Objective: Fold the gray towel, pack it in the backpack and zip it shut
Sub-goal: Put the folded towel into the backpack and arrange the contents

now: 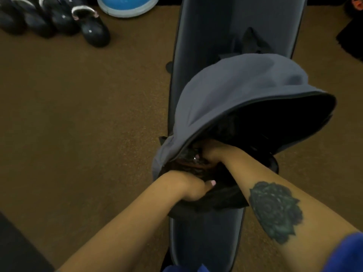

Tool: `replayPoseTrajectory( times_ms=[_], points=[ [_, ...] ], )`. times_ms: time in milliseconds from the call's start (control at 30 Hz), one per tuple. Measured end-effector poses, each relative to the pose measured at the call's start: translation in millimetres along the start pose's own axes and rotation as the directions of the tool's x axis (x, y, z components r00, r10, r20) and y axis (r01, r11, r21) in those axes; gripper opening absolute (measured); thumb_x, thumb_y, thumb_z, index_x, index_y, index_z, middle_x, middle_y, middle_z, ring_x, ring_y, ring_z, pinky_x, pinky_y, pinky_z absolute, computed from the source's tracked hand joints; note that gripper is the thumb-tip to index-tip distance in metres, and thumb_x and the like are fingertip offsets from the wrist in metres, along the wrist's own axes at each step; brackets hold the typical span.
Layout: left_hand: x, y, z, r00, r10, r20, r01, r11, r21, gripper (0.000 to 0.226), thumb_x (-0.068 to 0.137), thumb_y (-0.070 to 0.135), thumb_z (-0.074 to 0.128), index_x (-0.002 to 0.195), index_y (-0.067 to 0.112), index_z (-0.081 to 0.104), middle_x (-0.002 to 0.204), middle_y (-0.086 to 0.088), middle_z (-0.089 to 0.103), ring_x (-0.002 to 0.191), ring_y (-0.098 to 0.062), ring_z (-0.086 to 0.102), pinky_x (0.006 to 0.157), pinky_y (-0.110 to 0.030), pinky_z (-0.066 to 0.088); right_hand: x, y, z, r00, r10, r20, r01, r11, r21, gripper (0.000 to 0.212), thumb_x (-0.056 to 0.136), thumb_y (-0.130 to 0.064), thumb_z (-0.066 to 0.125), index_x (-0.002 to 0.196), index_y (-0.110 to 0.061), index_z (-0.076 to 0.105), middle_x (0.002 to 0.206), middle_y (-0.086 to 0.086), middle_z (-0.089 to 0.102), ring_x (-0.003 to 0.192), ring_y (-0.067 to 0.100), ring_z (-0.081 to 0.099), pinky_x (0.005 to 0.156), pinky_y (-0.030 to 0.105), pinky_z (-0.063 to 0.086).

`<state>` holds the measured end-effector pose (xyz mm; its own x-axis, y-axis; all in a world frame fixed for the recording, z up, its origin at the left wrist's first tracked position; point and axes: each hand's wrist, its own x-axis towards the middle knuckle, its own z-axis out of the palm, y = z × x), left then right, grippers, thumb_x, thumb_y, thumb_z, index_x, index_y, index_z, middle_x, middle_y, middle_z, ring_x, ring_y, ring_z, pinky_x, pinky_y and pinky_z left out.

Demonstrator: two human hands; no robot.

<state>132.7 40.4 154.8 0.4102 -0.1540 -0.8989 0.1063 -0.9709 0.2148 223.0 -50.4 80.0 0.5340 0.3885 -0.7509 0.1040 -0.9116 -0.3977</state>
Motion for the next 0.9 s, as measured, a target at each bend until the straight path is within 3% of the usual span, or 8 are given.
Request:
replayPoseTrajectory(
  times_ms=[133, 267, 400, 533, 633, 767, 900],
  points=[
    [-1, 0, 0, 1.0, 0.018, 0.025, -0.018, 1.0, -0.002, 0.066, 0.096, 0.056, 0.018, 0.151, 0.02, 0.012, 0.159, -0.008, 0.015, 0.146, -0.027, 0.016, 0.116, -0.038, 0.013, 13, -3, 20, 0.995, 0.098, 0.015, -0.096, 0.992, -0.085, 0.047, 0.097, -0.029, 0.045, 0.143, -0.019, 0.039, 0.149, 0.01, 0.039, 0.134, 0.03, 0.04, 0.109, 0.04, 0.033],
    [7, 0, 1, 1.0, 0.015, 0.028, -0.015, 1.0, -0.004, 0.065, 0.096, 0.054, 0.02, 0.151, 0.02, 0.016, 0.158, -0.008, 0.019, 0.144, -0.028, 0.021, 0.117, -0.039, 0.017, 12, -8, 25, 0.989, 0.062, -0.134, -0.084, 0.984, -0.16, 0.041, 0.097, -0.024, 0.04, 0.135, -0.014, 0.049, 0.142, 0.014, 0.048, 0.129, 0.032, 0.045, 0.103, 0.04, 0.038],
    [12, 0, 1, 1.0, 0.017, 0.024, -0.017, 1.0, -0.024, 0.063, 0.095, 0.053, 0.023, 0.15, 0.023, 0.021, 0.157, -0.007, 0.026, 0.141, -0.029, 0.027, 0.115, -0.039, 0.022, 4, -11, 21, 0.96, 0.074, -0.272, -0.159, 0.939, -0.306, 0.046, 0.093, -0.02, 0.044, 0.138, -0.015, 0.044, 0.142, 0.013, 0.039, 0.129, 0.033, 0.036, 0.098, 0.043, 0.041],
    [10, 3, -3, 0.999, 0.033, 0.008, -0.033, 0.999, 0.007, 0.062, 0.097, 0.052, 0.023, 0.151, 0.024, 0.017, 0.159, -0.005, 0.02, 0.145, -0.026, 0.02, 0.117, -0.036, 0.017, 0, -3, 19, 0.942, 0.19, -0.277, -0.271, 0.917, -0.293, 0.046, 0.094, -0.019, 0.043, 0.139, -0.012, 0.041, 0.142, 0.015, 0.043, 0.128, 0.033, 0.042, 0.094, 0.046, 0.048],
    [9, 2, -3, 1.0, 0.026, -0.018, -0.026, 1.0, 0.011, 0.061, 0.096, 0.053, 0.023, 0.15, 0.024, 0.021, 0.157, -0.007, 0.024, 0.143, -0.026, 0.024, 0.116, -0.037, 0.019, -11, -2, 15, 0.935, 0.171, -0.311, -0.249, 0.941, -0.23, 0.041, 0.094, -0.017, 0.045, 0.134, -0.009, 0.048, 0.135, 0.014, 0.053, 0.123, 0.031, 0.051, 0.094, 0.041, 0.048],
    [3, -9, -6, 0.977, 0.106, -0.184, -0.117, 0.992, -0.05, 0.052, 0.095, 0.053, 0.03, 0.137, 0.027, 0.045, 0.141, -0.005, 0.049, 0.125, -0.023, 0.047, 0.106, -0.036, 0.036, -50, 8, -1, 0.904, 0.128, -0.407, -0.161, 0.986, -0.048, 0.036, 0.091, -0.03, 0.055, 0.122, -0.012, 0.055, 0.117, 0.014, 0.064, 0.108, 0.032, 0.061, 0.084, 0.038, 0.05],
    [-12, -21, -9, 0.888, 0.167, -0.428, -0.259, 0.951, -0.168, 0.023, 0.093, 0.04, 0.048, 0.11, 0.031, 0.061, 0.112, 0.008, 0.064, 0.098, -0.004, 0.058, 0.09, -0.025, 0.045, -95, 30, -6, 0.865, 0.029, -0.501, 0.014, 0.996, 0.083, 0.028, 0.087, -0.035, 0.06, 0.109, -0.018, 0.062, 0.106, 0.01, 0.068, 0.099, 0.031, 0.063, 0.082, 0.04, 0.053]
  ],
)
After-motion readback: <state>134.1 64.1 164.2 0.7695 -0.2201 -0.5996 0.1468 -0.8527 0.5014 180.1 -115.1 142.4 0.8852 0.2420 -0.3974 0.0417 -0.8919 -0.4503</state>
